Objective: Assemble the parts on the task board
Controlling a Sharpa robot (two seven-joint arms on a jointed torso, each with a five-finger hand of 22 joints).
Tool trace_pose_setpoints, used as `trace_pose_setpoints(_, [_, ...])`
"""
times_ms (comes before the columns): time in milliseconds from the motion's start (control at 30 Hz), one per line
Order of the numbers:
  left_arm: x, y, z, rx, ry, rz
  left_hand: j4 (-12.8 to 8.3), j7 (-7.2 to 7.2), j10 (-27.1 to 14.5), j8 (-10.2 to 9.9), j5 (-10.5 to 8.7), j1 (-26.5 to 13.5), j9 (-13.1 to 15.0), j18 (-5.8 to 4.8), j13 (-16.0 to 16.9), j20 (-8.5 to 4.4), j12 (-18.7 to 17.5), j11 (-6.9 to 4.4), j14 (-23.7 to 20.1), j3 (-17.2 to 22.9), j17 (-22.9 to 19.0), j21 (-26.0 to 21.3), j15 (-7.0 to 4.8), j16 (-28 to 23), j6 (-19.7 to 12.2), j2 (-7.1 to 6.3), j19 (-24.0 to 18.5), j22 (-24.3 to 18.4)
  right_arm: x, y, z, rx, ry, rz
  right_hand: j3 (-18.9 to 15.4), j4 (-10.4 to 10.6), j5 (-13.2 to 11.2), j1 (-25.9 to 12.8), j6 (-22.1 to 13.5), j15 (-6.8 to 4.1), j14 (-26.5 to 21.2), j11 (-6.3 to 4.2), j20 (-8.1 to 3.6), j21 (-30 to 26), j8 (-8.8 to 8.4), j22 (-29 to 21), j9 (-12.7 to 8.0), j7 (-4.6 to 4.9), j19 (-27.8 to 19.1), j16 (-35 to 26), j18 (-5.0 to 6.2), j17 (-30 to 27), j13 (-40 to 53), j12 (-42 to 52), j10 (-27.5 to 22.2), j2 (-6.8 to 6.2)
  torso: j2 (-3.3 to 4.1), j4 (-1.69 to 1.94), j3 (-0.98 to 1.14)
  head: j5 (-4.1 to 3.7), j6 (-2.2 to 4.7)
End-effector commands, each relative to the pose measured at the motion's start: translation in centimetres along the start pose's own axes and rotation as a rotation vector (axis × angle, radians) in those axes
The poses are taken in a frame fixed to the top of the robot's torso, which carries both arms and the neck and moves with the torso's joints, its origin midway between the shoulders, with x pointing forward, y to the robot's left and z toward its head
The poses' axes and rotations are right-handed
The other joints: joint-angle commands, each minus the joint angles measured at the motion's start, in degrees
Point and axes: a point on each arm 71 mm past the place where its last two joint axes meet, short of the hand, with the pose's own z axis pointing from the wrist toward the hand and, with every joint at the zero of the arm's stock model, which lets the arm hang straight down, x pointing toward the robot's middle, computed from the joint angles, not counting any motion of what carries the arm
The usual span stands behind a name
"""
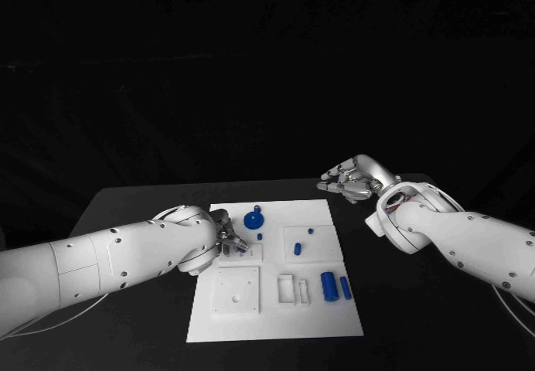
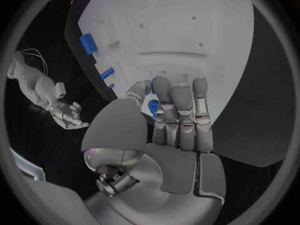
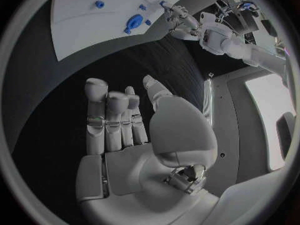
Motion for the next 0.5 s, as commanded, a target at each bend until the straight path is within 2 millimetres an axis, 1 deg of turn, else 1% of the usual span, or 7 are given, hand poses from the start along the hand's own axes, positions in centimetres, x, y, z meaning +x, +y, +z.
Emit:
trace_pose_setpoints(33, [0.17,-0.10,-0.02,0.006,0.013,0.016,-10.00,-3.38,0.43,0.19,0.32,-0.20,-0.08,-0.78,0.05,0.09,0.30,-2.52,0.35,9.53,0.09,0.23,-0.79,0.17,3.88,0.57,-0.20,1.19,0.02,0.12,0.02,-0.014,0.004,-0.008,-0.37,-0.09,0.39,0.46,-0.08,-0.11,-0.29,0.00,0.01,-0.35,-0.21,3.51,-0.02,-0.20,0.34,-0.11,0.55,0.05,-0.07,-0.14,-0.38,0.09,-0.03,0.01,-0.02,-0.03,-0.08])
trace_pose_setpoints(167, [0.19,-0.09,-0.01,0.006,0.013,0.020,-10.01,-3.38,0.43,0.19,0.32,-0.20,-0.09,-0.78,0.05,0.09,0.30,-2.51,0.35,9.53,0.09,0.23,-0.78,0.17,3.88,0.57,-0.20,1.19,0.01,0.09,0.02,-0.014,0.003,-0.008,-0.37,-0.09,0.39,0.46,-0.08,-0.11,-0.29,0.00,0.01,-0.35,-0.21,3.51,-0.02,-0.20,0.34,-0.11,0.55,0.05,-0.07,-0.14,-0.38,0.09,-0.03,0.01,-0.04,0.01,-0.26])
trace_pose_setpoints(233, [0.22,-0.09,-0.01,0.006,0.013,0.023,-10.06,-3.38,0.43,0.19,0.30,-0.18,-0.14,-0.77,0.08,0.10,0.31,-2.50,0.37,9.53,0.10,0.23,-0.77,0.18,3.89,0.58,-0.22,1.18,0.00,0.08,0.01,-0.013,0.004,-0.009,-0.37,-0.09,0.39,0.46,-0.08,-0.11,-0.29,0.00,0.01,-0.35,-0.21,3.51,-0.02,-0.20,0.34,-0.11,0.55,0.05,-0.07,-0.14,-0.38,0.09,-0.02,0.02,-0.03,0.07,-0.29])
trace_pose_setpoints(267, [0.23,-0.09,-0.01,0.006,0.013,0.024,-10.06,-3.38,0.43,0.19,0.30,-0.18,-0.14,-0.77,0.08,0.10,0.31,-2.50,0.37,9.53,0.10,0.23,-0.77,0.18,3.89,0.58,-0.22,1.18,0.00,0.07,0.01,-0.013,0.004,-0.009,-0.34,-0.10,0.44,0.40,0.05,-0.13,-0.30,-0.01,0.00,-0.33,-0.20,3.51,-0.01,-0.24,0.36,-0.13,0.54,0.01,-0.03,-0.06,-0.33,0.14,-0.02,0.04,-0.04,0.01,-0.17])
trace_pose_setpoints(300, [0.25,-0.08,0.00,0.006,0.013,0.025,-10.06,-3.38,0.43,0.19,0.29,-0.18,-0.15,-0.77,0.08,0.11,0.31,-2.50,0.37,9.52,0.10,0.23,-0.77,0.18,3.89,0.58,-0.22,1.19,-0.01,0.06,0.01,-0.013,0.004,-0.009,-0.34,-0.10,0.44,0.40,0.05,-0.13,-0.30,-0.01,0.00,-0.33,-0.20,3.51,-0.01,-0.24,0.36,-0.13,0.54,0.01,-0.03,-0.06,-0.33,0.14,-0.02,0.05,-0.01,0.01,-0.22])
trace_pose_setpoints(500, [0.39,0.03,0.05,0.004,0.014,0.029,-10.07,-3.36,0.43,0.18,0.23,-0.22,-0.29,-0.73,0.10,0.17,0.28,-2.45,0.34,9.47,0.09,0.22,-0.73,0.16,3.90,0.58,-0.24,1.18,-0.01,0.03,0.02,-0.012,0.005,-0.009,-0.34,-0.10,0.44,0.40,0.05,-0.13,-0.30,-0.01,0.00,-0.33,-0.20,3.51,-0.01,-0.24,0.36,-0.13,0.54,0.01,-0.03,-0.06,-0.33,0.14,0.00,0.04,-0.05,0.07,-0.35])
